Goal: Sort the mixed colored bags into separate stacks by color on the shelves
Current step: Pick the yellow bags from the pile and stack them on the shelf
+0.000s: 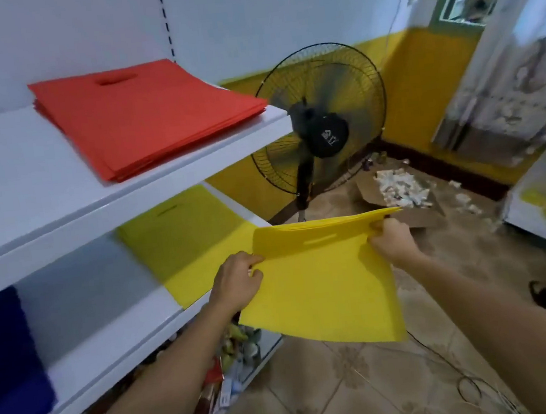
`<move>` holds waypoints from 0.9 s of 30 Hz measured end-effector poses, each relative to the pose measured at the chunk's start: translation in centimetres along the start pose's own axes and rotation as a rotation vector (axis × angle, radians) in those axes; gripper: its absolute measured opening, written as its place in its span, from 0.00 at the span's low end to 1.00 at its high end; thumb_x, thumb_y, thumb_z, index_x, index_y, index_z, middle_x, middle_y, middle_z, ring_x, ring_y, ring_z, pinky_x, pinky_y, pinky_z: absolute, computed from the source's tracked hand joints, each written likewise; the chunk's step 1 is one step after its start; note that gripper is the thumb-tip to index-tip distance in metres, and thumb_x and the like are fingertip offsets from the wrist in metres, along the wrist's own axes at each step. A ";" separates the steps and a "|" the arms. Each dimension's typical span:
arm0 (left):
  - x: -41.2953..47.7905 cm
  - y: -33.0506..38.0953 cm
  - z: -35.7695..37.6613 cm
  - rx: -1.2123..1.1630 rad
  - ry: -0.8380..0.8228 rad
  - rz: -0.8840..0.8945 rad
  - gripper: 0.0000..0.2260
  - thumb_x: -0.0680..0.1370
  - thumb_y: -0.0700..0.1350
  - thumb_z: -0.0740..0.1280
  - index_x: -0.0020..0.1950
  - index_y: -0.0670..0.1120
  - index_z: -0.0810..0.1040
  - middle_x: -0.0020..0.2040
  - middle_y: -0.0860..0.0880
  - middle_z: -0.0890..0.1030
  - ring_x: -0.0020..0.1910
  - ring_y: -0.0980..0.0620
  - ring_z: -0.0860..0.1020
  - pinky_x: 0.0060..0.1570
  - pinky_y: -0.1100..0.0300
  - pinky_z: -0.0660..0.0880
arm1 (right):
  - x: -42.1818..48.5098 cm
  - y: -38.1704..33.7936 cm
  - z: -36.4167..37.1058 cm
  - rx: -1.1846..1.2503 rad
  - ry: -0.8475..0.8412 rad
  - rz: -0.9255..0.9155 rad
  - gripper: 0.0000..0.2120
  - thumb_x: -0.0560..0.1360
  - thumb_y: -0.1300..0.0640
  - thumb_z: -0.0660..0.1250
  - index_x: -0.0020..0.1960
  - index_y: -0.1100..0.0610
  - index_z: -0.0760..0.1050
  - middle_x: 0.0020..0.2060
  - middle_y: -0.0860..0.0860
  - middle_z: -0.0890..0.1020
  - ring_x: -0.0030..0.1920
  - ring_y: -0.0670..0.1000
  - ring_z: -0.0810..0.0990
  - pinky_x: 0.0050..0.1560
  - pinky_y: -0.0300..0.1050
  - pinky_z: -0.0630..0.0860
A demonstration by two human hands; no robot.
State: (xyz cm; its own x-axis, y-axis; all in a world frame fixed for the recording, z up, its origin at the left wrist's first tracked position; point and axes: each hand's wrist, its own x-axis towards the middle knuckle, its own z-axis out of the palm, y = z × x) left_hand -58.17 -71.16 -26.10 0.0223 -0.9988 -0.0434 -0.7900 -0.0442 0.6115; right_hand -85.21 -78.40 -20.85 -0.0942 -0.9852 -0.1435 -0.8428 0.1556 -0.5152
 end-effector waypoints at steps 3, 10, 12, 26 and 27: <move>0.5 -1.7 0.6 -0.043 0.077 -0.170 0.16 0.80 0.41 0.60 0.67 0.47 0.73 0.67 0.47 0.72 0.66 0.48 0.69 0.62 0.56 0.67 | 5.1 -2.6 1.4 -0.042 -0.153 -0.149 0.17 0.75 0.65 0.62 0.64 0.65 0.71 0.59 0.62 0.75 0.61 0.62 0.73 0.57 0.51 0.73; -1.0 -4.3 0.7 -0.054 0.316 -0.462 0.15 0.79 0.39 0.61 0.65 0.45 0.75 0.62 0.45 0.75 0.61 0.46 0.71 0.58 0.56 0.67 | 10.9 -9.0 7.1 -0.139 -0.328 -0.456 0.22 0.77 0.65 0.59 0.71 0.62 0.65 0.68 0.60 0.69 0.68 0.59 0.68 0.65 0.50 0.67; -1.7 -5.3 0.4 -0.030 0.378 -0.522 0.15 0.78 0.38 0.61 0.64 0.44 0.76 0.61 0.44 0.76 0.61 0.44 0.72 0.58 0.56 0.68 | 11.3 -10.7 9.2 -0.133 -0.340 -0.548 0.22 0.77 0.66 0.59 0.70 0.62 0.65 0.66 0.61 0.71 0.64 0.59 0.71 0.62 0.49 0.70; 3.1 -15.1 -0.5 0.086 0.511 -0.632 0.18 0.75 0.41 0.61 0.65 0.41 0.75 0.55 0.37 0.78 0.55 0.38 0.74 0.54 0.51 0.71 | 18.2 -20.2 22.6 -0.084 -0.179 -0.846 0.17 0.78 0.67 0.57 0.66 0.62 0.71 0.63 0.62 0.70 0.59 0.61 0.73 0.52 0.47 0.66; 3.7 -15.7 -0.3 0.088 0.511 -0.628 0.20 0.74 0.43 0.60 0.64 0.41 0.75 0.54 0.37 0.78 0.55 0.38 0.74 0.54 0.51 0.71 | 18.7 -20.3 23.2 -0.095 -0.185 -0.848 0.17 0.78 0.67 0.58 0.66 0.62 0.70 0.63 0.62 0.70 0.59 0.62 0.73 0.53 0.47 0.67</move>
State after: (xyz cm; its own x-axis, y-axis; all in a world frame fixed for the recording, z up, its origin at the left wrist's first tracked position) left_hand -45.55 -74.13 -35.63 0.7372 -0.6753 0.0214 -0.5819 -0.6185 0.5282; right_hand -57.56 -98.34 -32.62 0.6654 -0.7372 0.1170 -0.6311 -0.6393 -0.4394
